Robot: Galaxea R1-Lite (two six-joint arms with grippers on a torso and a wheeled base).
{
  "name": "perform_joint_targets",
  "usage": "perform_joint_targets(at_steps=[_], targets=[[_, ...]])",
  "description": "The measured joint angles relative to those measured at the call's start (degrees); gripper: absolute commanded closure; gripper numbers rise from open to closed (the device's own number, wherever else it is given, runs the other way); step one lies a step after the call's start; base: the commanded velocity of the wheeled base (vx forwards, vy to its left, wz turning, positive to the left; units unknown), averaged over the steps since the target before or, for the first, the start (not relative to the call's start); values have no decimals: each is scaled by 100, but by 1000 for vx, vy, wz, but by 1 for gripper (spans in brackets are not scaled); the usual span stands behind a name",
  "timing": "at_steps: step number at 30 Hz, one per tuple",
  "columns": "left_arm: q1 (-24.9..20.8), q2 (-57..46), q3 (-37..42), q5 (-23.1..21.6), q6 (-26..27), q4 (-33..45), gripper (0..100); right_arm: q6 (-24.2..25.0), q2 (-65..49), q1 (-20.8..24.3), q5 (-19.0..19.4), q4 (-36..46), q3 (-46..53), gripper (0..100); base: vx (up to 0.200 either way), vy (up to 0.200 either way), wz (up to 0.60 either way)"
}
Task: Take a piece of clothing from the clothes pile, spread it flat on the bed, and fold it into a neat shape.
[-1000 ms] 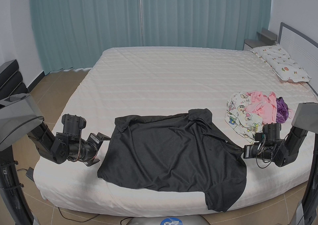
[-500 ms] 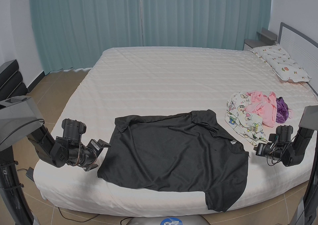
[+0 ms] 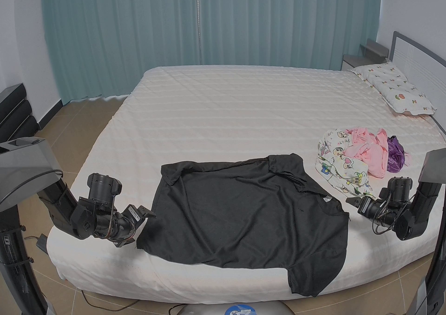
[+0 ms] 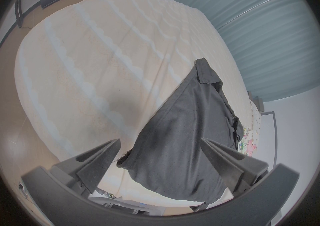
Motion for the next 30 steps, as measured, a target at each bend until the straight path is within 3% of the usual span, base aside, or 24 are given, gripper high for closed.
perform_joint_targets(at_steps=[9,10,20,30], targets=[[-172,88,29,315,268,174,0,433,43,418,30,-1180,664,0,0,0,0],[-210,107,33,378,323,180,100,443,55,451,57,-1207,711,0,0,0,0],[-382,238,222,664,802,350,100,482,106,449,167,-1467,1050,0,0,0,0],[-222,-134,193,692,1552,2167,100,477,140,449,194,-1771,1328,0,0,0,0]])
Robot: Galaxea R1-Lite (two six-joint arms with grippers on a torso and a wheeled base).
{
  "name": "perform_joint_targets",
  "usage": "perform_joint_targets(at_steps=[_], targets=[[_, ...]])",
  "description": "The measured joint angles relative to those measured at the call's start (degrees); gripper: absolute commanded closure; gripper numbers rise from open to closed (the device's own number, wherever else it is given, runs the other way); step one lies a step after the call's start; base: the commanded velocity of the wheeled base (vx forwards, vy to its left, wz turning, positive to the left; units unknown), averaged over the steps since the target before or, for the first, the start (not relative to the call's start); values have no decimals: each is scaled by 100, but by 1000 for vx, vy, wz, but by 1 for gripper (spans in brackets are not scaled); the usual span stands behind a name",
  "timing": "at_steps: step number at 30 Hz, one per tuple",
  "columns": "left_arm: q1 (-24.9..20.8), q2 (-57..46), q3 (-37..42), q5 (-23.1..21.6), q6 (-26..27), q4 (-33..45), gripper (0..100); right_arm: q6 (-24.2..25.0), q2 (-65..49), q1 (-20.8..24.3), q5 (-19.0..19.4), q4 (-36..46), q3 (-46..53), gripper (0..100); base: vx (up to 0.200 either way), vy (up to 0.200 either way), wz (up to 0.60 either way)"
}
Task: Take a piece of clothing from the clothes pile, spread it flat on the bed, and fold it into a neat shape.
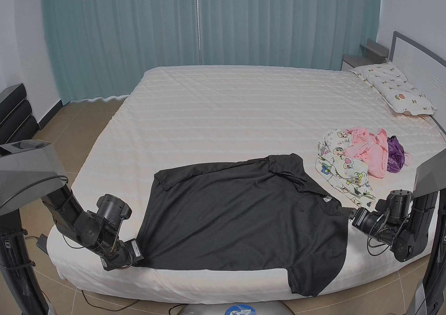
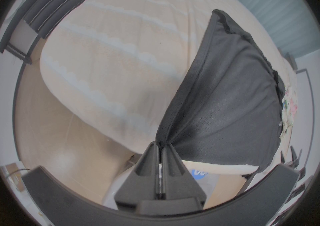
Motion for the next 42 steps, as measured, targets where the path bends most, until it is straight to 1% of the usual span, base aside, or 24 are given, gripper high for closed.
perform_joint_targets(at_steps=[2,6,10,16,20,27,28,36,42], targets=[[76,-111,-2,-2,244,262,100,-6,7,-11,1,-20,43,0,0,0,0],[161,-227,13,2,438,569,100,-59,11,-27,34,0,127,0,0,0,0],[196,-266,11,2,461,602,100,-151,16,-50,151,55,210,0,0,0,0],[210,-277,-17,-44,446,569,100,-837,250,-59,272,30,393,0,0,0,0],[211,-277,-33,-72,439,550,100,-964,485,-9,299,9,430,0,0,0,0],[218,-277,-55,-184,438,521,100,-983,848,171,289,-24,235,0,0,0,0],[222,-277,-59,-184,438,521,100,-983,877,189,289,-29,222,100,0,0,0],[271,-271,-100,-194,439,525,100,-980,1001,233,256,6,172,100,0,0,0],[282,-263,-89,-184,499,583,100,-1035,948,39,255,30,276,100,0,0,0]])
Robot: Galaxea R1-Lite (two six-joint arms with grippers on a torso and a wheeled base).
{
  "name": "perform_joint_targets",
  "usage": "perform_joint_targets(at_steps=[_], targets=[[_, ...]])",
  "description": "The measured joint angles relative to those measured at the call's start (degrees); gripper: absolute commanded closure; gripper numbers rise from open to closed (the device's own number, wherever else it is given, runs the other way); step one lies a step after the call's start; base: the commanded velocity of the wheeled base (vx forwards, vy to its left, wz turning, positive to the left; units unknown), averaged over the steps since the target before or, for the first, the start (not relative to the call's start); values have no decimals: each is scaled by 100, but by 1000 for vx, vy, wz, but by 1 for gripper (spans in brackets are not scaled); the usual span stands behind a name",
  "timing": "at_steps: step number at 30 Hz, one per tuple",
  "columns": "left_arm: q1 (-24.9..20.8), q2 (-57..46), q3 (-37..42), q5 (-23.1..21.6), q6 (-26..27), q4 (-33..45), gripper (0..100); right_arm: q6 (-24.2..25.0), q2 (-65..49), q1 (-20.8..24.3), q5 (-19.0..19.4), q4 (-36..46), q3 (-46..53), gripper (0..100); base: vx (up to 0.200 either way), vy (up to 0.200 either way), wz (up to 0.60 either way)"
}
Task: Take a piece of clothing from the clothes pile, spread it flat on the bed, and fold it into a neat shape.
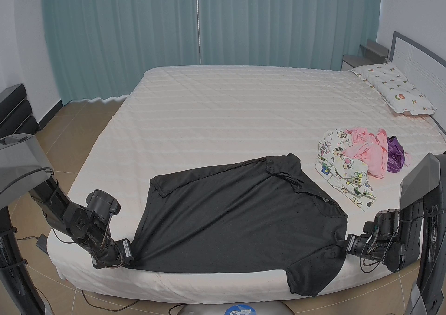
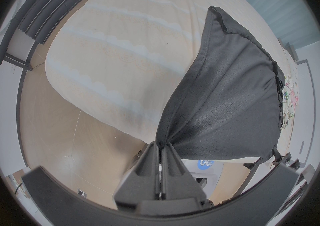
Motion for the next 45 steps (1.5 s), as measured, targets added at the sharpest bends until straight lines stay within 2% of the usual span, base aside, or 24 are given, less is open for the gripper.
perform_joint_targets(at_steps=[5,12,13,21,25,28,32,39,45], targets=[[67,-5,59,1,295,123,100,-79,-144,-193,1,6,113,100,0,0,0],[102,-24,80,9,521,555,100,-165,-160,-190,6,-27,144,100,0,0,0],[105,-27,80,6,528,552,0,-184,-144,-183,4,-28,144,0,0,0,0],[144,-18,-123,0,380,519,0,-107,-105,-150,74,-183,95,0,0,0,0],[289,-57,-273,-21,288,522,0,152,-229,-155,107,-183,98,0,0,0,0],[408,-173,-501,-185,129,530,0,525,-369,-174,112,-180,52,0,0,0,0],[458,-317,-1075,-423,-328,533,0,875,-533,-177,113,-178,-35,0,0,0,0],[256,-121,-2342,-552,-1051,528,0,1078,-662,-146,149,-178,-121,0,0,0,0],[127,434,-3476,-711,-2066,522,0,1218,-668,-111,219,-178,-165,0,0,0,0]])
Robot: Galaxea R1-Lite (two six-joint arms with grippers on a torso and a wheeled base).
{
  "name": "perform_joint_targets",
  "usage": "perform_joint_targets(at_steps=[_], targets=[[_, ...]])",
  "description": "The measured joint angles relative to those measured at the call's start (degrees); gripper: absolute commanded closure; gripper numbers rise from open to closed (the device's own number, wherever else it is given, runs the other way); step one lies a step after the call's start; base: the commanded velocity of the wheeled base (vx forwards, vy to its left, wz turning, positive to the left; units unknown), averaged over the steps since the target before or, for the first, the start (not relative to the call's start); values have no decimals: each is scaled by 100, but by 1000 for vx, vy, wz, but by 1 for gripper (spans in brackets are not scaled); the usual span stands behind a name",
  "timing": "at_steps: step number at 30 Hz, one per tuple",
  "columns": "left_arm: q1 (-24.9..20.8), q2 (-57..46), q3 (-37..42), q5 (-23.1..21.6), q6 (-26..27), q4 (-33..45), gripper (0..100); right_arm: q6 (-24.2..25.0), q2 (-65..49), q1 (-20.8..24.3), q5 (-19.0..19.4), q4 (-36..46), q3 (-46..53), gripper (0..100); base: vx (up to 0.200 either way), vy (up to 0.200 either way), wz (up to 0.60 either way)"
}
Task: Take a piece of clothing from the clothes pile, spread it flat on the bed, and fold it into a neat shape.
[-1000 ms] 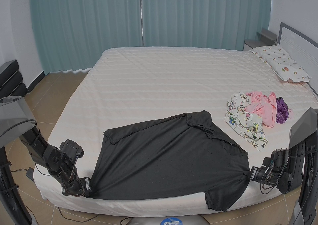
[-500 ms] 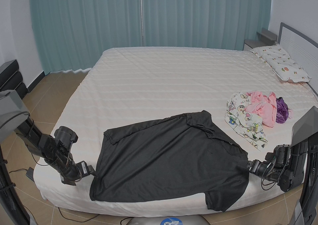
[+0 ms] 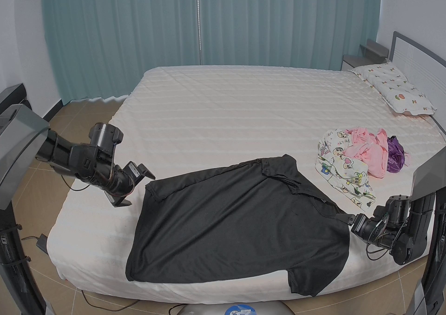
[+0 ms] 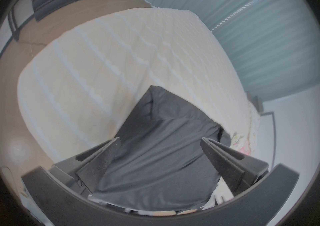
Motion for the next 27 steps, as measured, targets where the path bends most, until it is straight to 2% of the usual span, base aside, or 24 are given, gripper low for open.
perform_joint_targets(at_steps=[3,6,13,22,27], targets=[[-13,250,-293,-235,-224,-2,0,35,33,13,22,-2,-55,0,200,-200,0],[-11,424,-367,-282,-257,9,0,49,69,30,28,2,-91,0,200,0,0],[-88,674,-535,-266,-263,-63,0,60,113,94,30,-5,-102,0,0,0,0],[-166,1231,-901,339,-217,-631,0,62,130,138,30,-2,-102,0,0,0,0],[-176,1458,-959,499,-204,-735,0,57,157,149,30,0,-124,0,0,0,0]])
